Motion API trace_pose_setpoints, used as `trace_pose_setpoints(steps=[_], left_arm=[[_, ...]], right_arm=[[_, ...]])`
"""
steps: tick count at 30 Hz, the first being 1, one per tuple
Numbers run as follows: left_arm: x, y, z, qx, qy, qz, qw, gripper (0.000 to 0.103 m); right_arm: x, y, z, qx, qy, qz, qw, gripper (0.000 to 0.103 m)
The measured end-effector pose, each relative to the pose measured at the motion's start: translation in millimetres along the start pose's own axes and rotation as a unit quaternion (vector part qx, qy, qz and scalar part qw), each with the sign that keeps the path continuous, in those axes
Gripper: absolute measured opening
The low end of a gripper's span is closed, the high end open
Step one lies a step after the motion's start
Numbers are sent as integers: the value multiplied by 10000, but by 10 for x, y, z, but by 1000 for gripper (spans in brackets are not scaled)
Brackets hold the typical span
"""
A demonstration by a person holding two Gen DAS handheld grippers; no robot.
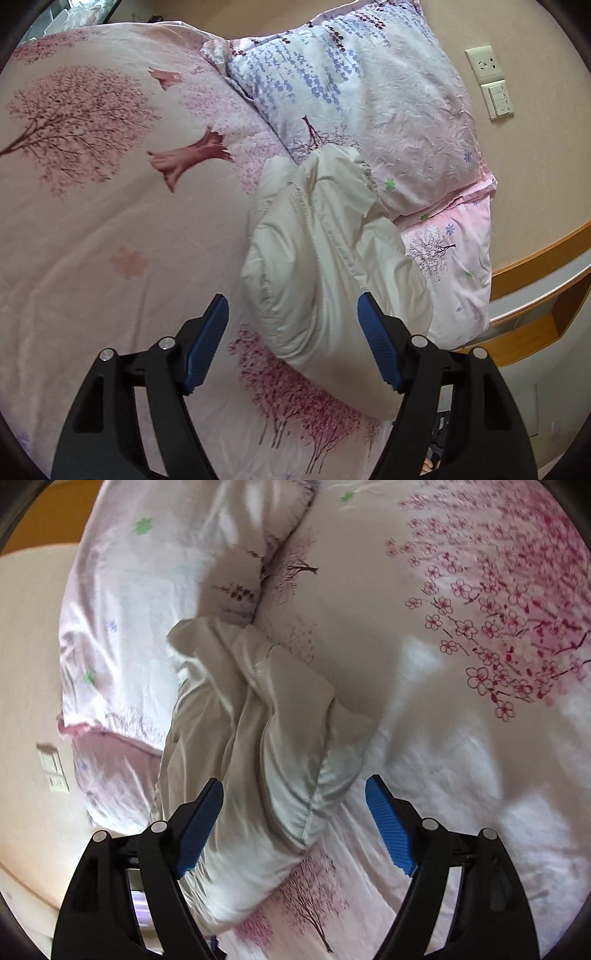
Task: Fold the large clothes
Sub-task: 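Grasp the folded end of the jacket bundle with both grippers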
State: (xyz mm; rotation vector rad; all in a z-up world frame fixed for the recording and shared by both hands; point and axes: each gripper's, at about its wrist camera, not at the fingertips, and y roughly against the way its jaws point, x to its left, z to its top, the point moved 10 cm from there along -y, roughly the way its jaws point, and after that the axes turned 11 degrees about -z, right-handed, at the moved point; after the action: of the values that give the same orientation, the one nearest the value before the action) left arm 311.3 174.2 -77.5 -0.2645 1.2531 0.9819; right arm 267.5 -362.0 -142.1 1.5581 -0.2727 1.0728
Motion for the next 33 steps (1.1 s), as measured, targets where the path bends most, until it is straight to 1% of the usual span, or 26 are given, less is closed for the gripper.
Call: trace_pose_setpoints(steps=[4, 6, 8, 12, 15, 18, 20, 21, 23, 26, 28, 33], left_arm=[[-27, -101, 6, -69, 2, 10, 10000, 72], [-13, -156, 16, -121, 87, 26, 9999, 72], [22, -205, 25, -162, 211, 45, 9996, 72], [74, -303, 44, -234, 426, 14, 9988, 69], [114, -339, 92, -321, 551, -24, 9980, 63], [161, -345, 137, -398, 718, -92, 9966, 55], [171, -344, 162, -425, 805, -191, 9957, 44], [165, -345, 171, -420, 821, -248, 9954, 42], [134, -338, 187, -420, 803, -359, 9952, 32], [72, -322, 214, -415, 750, -490, 9951, 25], [34, -287, 240, -432, 708, -571, 9949, 23], [-45, -55, 304, -555, 561, -726, 9942, 21]], right_arm=[[7, -91, 55, -56, -89, 55, 9999, 80], [40, -118, 76, -86, -91, 78, 9999, 80], [61, -152, 97, -114, -80, 76, 9999, 75], [101, -193, 148, -211, -1, 92, 9997, 71], [102, -213, 160, -245, 75, 97, 9996, 67], [98, -236, 168, -266, 122, 141, 9995, 55], [127, -226, 162, -326, 233, 202, 9990, 44], [147, -214, 161, -364, 295, 218, 9987, 42], [199, -174, 156, -432, 406, 272, 9979, 35], [299, -94, 137, -526, 596, 357, 9962, 31], [362, -38, 97, -552, 709, 436, 9950, 30], [519, 102, -116, -471, 1037, 616, 9916, 29]])
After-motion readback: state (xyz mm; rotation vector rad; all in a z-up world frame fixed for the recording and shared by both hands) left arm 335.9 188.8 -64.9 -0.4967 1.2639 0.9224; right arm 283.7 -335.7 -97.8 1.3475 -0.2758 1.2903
